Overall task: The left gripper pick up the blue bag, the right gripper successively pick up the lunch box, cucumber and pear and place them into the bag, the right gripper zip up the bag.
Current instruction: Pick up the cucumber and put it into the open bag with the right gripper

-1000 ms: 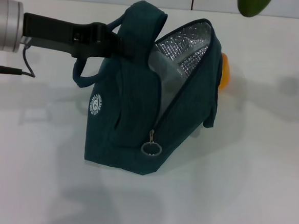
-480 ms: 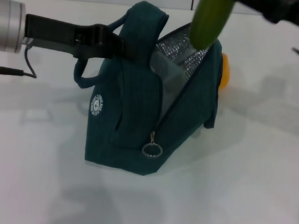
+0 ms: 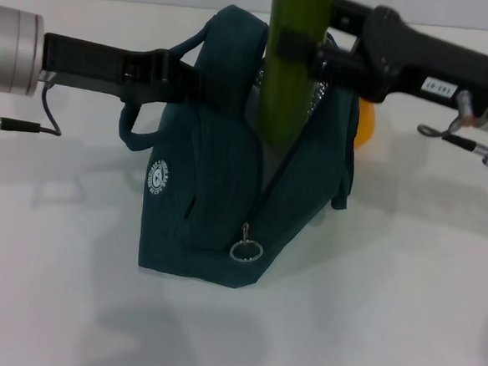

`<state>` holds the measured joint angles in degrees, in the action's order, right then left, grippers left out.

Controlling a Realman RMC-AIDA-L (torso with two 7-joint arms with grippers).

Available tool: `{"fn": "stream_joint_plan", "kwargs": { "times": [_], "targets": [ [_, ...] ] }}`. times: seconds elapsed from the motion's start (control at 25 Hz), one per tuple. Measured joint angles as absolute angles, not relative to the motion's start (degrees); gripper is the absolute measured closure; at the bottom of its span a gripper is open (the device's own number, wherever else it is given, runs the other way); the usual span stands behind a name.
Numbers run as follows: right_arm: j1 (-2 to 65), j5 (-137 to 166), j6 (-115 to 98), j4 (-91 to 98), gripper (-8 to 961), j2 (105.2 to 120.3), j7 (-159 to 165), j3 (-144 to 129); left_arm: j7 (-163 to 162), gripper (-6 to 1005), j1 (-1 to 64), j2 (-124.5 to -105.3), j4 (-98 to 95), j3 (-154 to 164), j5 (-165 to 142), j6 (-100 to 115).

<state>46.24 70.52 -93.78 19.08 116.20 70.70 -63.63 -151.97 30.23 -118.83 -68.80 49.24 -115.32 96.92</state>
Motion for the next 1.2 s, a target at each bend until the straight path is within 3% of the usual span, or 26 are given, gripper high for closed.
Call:
{"fn": "stream_joint_plan", "kwargs": {
  "times": [1.2],
  "targets": [
    [43.63, 66.52, -90.72, 18.60, 258, 116.19, 60.00, -73.97, -151.78, 927, 30.21, -118.50, -68.03, 48.95, -115.49, 96.31]
  ]
}}
